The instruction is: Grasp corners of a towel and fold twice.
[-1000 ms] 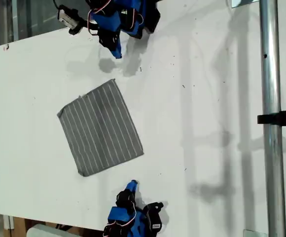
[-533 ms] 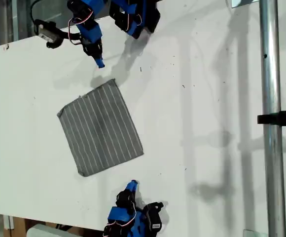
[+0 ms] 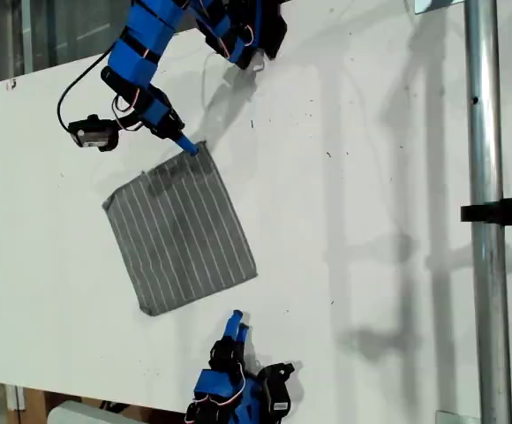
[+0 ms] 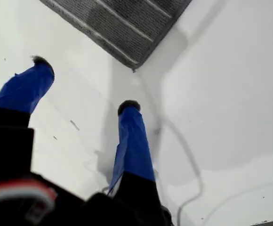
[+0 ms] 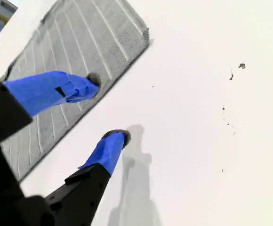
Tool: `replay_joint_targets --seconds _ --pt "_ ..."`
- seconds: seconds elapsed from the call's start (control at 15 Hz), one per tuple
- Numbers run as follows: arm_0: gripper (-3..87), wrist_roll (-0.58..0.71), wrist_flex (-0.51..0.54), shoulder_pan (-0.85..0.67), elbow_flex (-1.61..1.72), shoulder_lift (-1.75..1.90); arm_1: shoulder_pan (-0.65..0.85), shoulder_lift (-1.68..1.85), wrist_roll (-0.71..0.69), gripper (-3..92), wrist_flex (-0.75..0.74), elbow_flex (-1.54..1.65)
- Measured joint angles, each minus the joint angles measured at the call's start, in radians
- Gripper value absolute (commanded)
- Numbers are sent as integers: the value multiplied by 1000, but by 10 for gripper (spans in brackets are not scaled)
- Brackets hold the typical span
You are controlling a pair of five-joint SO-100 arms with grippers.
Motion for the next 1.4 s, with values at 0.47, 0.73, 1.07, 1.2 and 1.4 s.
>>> replay_joint_targets --seconds 0.47,0.73,1.07,1.2,1.4 --pt "32 -14 0 -2 0 0 0 -451 -67 302 -232 -110" --pt "18 -34 0 -2 0 0 8 -603 -87 -2 -235 -232" --pt "33 -8 -15 8 -176 -110 -6 -607 -87 -2 -250 -244" --pt "23 72 -17 9 -512 -528 -9 -609 -81 -2 -252 -250" --pt "-28 311 130 -31 -1155 -1258 -26 -609 -71 -2 -252 -255"
